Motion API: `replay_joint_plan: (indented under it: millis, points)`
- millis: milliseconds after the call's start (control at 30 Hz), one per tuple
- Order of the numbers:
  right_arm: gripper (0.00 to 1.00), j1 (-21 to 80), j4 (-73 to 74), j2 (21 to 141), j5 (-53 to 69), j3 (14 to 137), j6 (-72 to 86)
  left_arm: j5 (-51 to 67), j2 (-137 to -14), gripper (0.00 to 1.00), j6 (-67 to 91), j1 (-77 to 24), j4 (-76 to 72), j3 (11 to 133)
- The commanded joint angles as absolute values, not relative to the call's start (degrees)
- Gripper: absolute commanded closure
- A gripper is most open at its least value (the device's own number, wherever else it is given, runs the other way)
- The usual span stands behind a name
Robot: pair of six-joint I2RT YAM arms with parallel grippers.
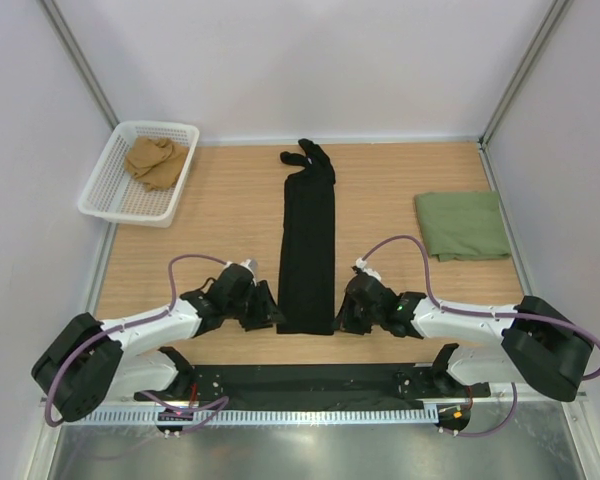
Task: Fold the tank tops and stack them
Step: Fold the tank top
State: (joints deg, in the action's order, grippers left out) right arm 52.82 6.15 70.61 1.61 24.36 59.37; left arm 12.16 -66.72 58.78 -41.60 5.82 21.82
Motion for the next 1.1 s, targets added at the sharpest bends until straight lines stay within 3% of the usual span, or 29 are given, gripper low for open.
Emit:
replay_joint_plan:
  millis: [0,200,400,1067]
  points:
    - [0.99,53.17,5.36,69.43,0.44,24.08,60.03,13.09,-68.55,0.53,59.5,-42.01,2.38,21.27]
    - [0.99,53.17,5.45,69.43,0.53,24.17,59.94,14.32,-71.98,0.65,60.29,-42.8,-1.13,21.27]
    - [0.99,53.26,7.46,67.94,0.53,25.4,59.24,15.99,-71.72,1.0,60.21,-42.98,-1.76,21.53]
    - [0.99,60.38,24.43,53.7,-7.2,33.83,59.77,10.73,-51.25,1.0,65.65,-51.32,16.34,25.93]
